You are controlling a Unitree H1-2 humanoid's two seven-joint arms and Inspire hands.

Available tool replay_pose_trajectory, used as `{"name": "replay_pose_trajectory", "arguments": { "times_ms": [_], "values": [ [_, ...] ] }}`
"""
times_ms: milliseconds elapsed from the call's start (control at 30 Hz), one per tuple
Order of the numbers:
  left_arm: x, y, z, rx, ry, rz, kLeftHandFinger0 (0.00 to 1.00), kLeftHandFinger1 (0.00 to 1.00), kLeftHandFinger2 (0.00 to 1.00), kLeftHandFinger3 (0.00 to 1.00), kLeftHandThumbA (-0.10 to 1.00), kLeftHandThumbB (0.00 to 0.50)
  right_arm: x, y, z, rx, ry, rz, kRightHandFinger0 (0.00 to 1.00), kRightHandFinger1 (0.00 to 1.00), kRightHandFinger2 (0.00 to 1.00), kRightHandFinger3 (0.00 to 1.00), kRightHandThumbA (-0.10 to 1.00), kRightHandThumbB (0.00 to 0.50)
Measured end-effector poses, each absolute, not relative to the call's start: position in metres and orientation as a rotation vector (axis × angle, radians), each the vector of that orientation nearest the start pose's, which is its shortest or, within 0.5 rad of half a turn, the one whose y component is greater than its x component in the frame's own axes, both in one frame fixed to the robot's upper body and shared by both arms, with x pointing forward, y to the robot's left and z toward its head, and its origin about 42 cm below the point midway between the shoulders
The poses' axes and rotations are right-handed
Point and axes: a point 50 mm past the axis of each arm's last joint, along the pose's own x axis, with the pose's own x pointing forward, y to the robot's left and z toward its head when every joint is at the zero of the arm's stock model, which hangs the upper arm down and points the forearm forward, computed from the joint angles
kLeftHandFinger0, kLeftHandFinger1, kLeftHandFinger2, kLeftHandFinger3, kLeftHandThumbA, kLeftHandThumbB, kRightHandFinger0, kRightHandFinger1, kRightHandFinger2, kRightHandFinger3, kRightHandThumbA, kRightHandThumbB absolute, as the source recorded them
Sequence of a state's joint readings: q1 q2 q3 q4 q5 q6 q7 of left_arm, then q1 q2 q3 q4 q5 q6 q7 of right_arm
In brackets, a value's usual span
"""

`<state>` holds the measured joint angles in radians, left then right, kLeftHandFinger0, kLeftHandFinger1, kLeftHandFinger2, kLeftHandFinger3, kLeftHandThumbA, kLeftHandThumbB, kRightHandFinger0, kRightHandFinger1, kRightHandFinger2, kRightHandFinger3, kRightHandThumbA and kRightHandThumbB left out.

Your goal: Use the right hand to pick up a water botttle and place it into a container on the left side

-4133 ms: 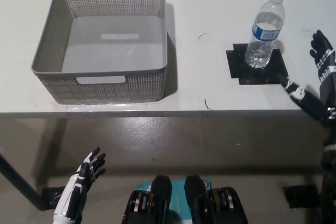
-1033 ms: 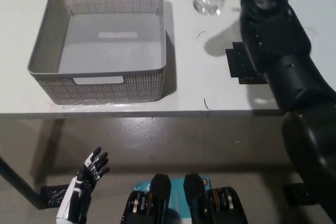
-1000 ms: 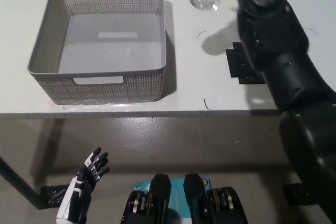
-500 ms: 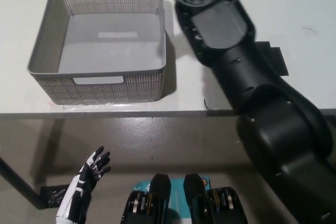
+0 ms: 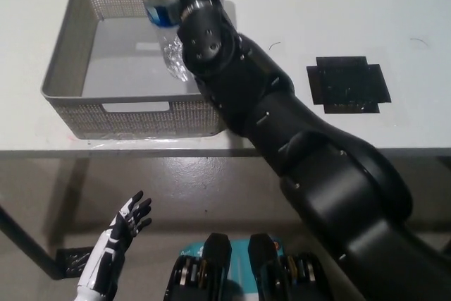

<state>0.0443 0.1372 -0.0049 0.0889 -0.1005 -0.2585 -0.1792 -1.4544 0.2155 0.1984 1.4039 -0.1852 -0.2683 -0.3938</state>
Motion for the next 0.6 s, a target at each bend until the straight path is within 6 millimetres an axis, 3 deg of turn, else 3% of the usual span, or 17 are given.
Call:
{"name": "replay_pose_trajectory", "arguments": {
  "times_ms": [67,100,133,167,200,233,300,600],
  "values": [
    [0.267,0.250,0.081,0.050,-0.127,-0.172,1.00,1.00,1.00,1.00,1.00,0.341,0.539,0.050,0.359,-0.424,-0.395,0.199,0.00,0.44,0.87,0.92,-0.10,0.131],
    [0.267,0.250,0.081,0.050,-0.129,-0.174,1.00,1.00,1.00,1.00,1.00,0.341,0.539,0.049,0.355,-0.427,-0.387,0.200,0.07,0.47,0.84,0.82,-0.10,0.183],
    [0.268,0.250,0.082,0.051,-0.131,-0.177,1.00,1.00,1.00,1.00,1.00,0.343,0.539,0.047,0.351,-0.430,-0.378,0.200,0.15,0.49,0.83,0.92,0.18,0.274],
    [0.269,0.249,0.082,0.051,-0.132,-0.179,1.00,1.00,1.00,1.00,1.00,0.342,0.539,0.047,0.349,-0.430,-0.373,0.199,0.13,0.43,0.72,0.83,0.21,0.262],
    [0.270,0.249,0.083,0.052,-0.134,-0.183,1.00,1.00,1.00,1.00,1.00,0.334,0.539,0.045,0.344,-0.432,-0.363,0.200,0.64,1.00,1.00,1.00,0.49,0.370],
    [0.271,0.248,0.084,0.053,-0.136,-0.187,1.00,1.00,1.00,1.00,1.00,0.326,0.539,0.044,0.342,-0.434,-0.357,0.203,1.00,1.00,1.00,1.00,0.66,0.432],
    [0.272,0.247,0.085,0.057,-0.138,-0.198,1.00,1.00,1.00,1.00,1.00,0.319,0.540,0.043,0.339,-0.449,-0.349,0.228,1.00,1.00,1.00,1.00,0.89,0.499],
    [0.275,0.243,0.086,0.071,-0.139,-0.229,1.00,1.00,1.00,1.00,1.00,0.321,0.549,0.027,0.341,-0.542,-0.343,0.324,1.00,1.00,1.00,1.00,1.00,0.500]
  ]
}}
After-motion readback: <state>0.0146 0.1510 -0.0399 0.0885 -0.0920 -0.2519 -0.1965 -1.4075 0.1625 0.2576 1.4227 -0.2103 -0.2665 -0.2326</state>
